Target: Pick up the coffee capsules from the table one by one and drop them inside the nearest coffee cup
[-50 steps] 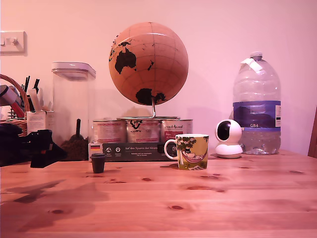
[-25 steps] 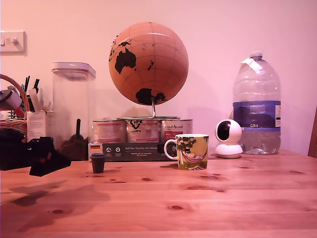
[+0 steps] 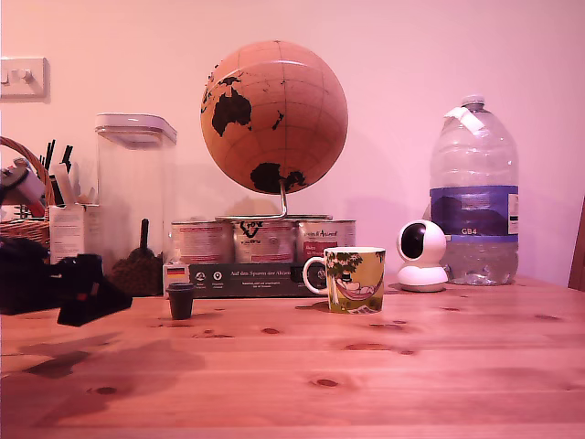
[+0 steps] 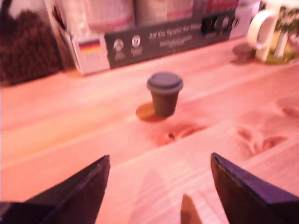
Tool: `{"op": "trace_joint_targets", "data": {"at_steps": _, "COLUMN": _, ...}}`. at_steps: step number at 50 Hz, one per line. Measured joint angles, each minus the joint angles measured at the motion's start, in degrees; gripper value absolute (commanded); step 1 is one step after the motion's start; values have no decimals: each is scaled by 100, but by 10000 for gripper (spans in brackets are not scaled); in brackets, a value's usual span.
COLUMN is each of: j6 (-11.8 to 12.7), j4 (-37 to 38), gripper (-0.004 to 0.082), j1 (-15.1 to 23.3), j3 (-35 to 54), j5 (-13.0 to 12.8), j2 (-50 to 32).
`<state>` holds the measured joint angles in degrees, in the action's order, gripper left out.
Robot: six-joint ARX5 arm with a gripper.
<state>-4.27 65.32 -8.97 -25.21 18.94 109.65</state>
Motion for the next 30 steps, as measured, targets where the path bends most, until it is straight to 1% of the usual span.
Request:
{"op": "trace_joint_targets", "data": {"at_steps": 4, "j6": 0, "j4": -131, "gripper": 619, "j1": -81, "j3": -164, "j5": -4, "j2": 4}}
{"op": "trace_joint_targets", "data": {"at_steps": 10, "j6": -2, "j4": -114, "gripper": 619, "j1": -186, "j3": -525, "j5": -59, "j2": 181}}
{"op": "trace_joint_targets", "data": {"at_steps": 19, "j6": -2, "j4": -162, "gripper": 619, "j1": -243, "j3": -826, "j5": -66, "j2": 605}}
{"op": "trace_joint_targets", "data": {"at_steps": 30, "j6": -2, "j4": -448, "gripper": 619, "j1": -306, "j3": -1172, "j5": -131, "j2": 723}}
